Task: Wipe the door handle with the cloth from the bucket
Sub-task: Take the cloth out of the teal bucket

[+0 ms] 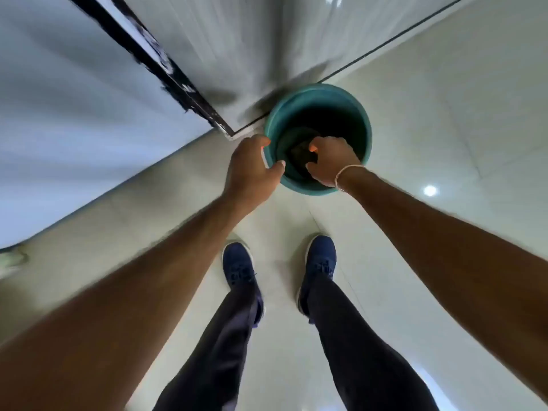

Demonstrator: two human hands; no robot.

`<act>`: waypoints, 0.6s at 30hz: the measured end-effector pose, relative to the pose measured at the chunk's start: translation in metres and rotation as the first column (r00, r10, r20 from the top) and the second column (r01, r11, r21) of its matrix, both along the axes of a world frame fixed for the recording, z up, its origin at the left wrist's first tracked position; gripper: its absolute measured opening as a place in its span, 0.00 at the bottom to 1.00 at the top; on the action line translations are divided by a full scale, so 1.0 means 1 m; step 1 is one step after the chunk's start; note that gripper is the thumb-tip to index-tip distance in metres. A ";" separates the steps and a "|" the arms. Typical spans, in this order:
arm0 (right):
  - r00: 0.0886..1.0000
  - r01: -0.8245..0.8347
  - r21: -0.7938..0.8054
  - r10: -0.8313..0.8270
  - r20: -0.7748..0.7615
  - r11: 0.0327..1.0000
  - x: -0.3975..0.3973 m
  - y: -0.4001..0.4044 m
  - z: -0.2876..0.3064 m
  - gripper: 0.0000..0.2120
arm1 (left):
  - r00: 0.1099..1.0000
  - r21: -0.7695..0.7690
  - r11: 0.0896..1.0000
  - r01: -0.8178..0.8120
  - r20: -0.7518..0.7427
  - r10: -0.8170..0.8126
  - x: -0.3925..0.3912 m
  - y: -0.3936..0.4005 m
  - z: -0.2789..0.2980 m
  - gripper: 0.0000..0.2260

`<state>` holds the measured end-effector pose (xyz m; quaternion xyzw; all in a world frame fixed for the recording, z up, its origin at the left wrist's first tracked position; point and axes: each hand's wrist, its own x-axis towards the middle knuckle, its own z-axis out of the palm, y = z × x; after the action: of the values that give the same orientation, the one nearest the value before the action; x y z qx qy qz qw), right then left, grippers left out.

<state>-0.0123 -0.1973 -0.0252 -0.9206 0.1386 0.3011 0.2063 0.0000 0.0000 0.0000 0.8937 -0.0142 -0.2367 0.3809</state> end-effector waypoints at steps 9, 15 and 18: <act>0.984 -0.080 -0.120 0.060 -0.165 0.990 0.041 0.003 -0.160 0.18 | 0.960 -0.112 0.993 -0.028 0.274 0.058 0.009 0.009 -0.103 0.20; 0.984 -0.106 -0.155 0.080 -0.161 0.982 0.048 0.013 -0.214 0.19 | 0.936 -0.160 0.985 -0.058 0.333 0.110 0.010 0.002 -0.111 0.20; 0.978 -0.134 -0.181 0.101 -0.183 0.974 0.051 0.017 -0.223 0.20 | 0.934 -0.166 0.984 -0.066 0.337 0.119 0.009 0.001 -0.109 0.20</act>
<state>0.0386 -0.1805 -0.2478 -0.9132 0.1296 0.3768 0.0852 0.0087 0.0006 -0.1088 0.8894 -0.0567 -0.0563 0.4502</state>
